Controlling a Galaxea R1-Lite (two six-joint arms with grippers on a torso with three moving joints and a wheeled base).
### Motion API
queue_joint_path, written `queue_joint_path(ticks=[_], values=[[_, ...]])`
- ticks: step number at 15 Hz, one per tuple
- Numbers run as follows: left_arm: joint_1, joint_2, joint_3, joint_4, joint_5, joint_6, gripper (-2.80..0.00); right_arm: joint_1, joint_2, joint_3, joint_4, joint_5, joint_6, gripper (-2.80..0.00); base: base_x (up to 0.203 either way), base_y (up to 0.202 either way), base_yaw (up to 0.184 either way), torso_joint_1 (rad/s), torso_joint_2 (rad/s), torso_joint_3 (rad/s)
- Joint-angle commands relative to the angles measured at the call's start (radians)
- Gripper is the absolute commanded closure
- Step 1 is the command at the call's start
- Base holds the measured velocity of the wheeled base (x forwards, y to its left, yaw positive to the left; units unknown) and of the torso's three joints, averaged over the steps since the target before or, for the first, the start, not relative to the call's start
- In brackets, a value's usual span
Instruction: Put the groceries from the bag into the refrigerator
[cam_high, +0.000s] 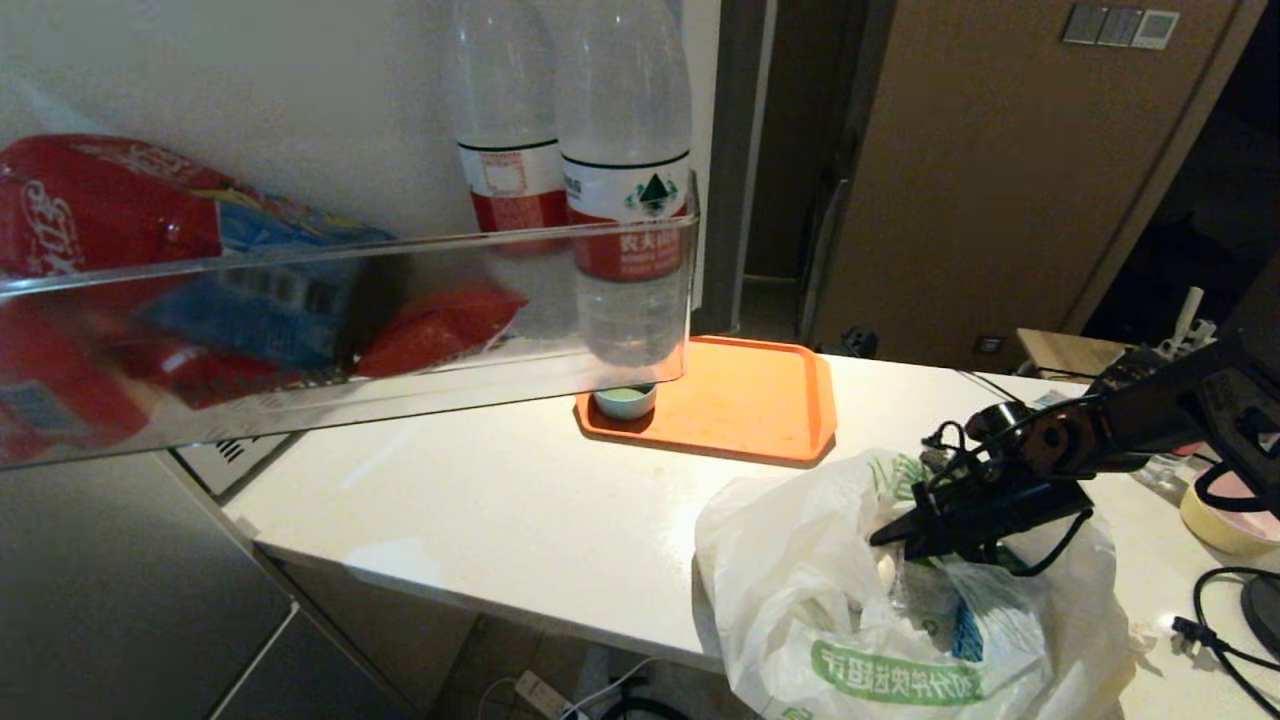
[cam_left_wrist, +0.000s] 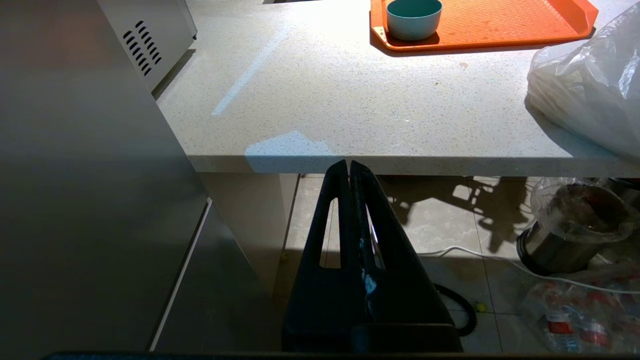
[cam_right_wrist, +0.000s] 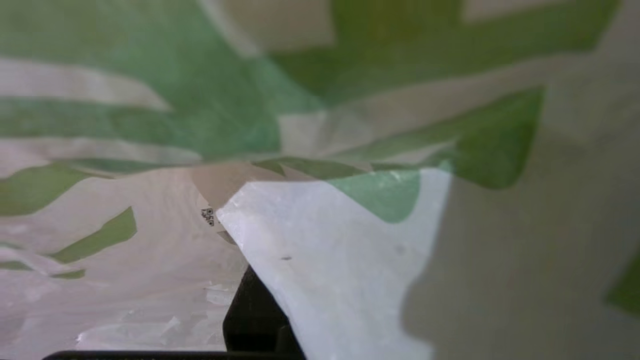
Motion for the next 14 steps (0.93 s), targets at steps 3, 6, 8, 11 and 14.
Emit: queue_joint_path(ticks=[3,6,8,11,14], values=[[0.0,0.0,0.0,-0.002,-0.001,0.001,0.0,-0.001,-0.054,0.006,0.004,0.006,0.001,0.0,0.0,0.0,0.0,0.0,0.0,0.0],[0.0,0.0,0.0,-0.003,-0.001,0.001,0.0,-0.002,-0.122,0.009,0.056,0.006,-0.001,0.0,0.0,0.0,0.0,0.0,0.0,0.0],[0.0,0.001,0.002,-0.005,-0.001,-0.001,0.0,-0.002,-0.178,0.013,0.12,0.008,-0.001,0.0,0.0,0.0,0.0,0.0,0.0,0.0],[0.0,0.0,0.003,-0.009,-0.001,-0.001,0.0,0.0,-0.238,0.014,0.3,0.018,-0.003,0.0,0.0,0.0,0.0,0.0,0.0,0.0],[0.0,0.0,0.003,-0.008,-0.001,-0.003,0.0,-0.001,-0.279,0.041,0.478,0.023,-0.019,0.0,0.0,0.0,0.0,0.0,0.0,0.0]])
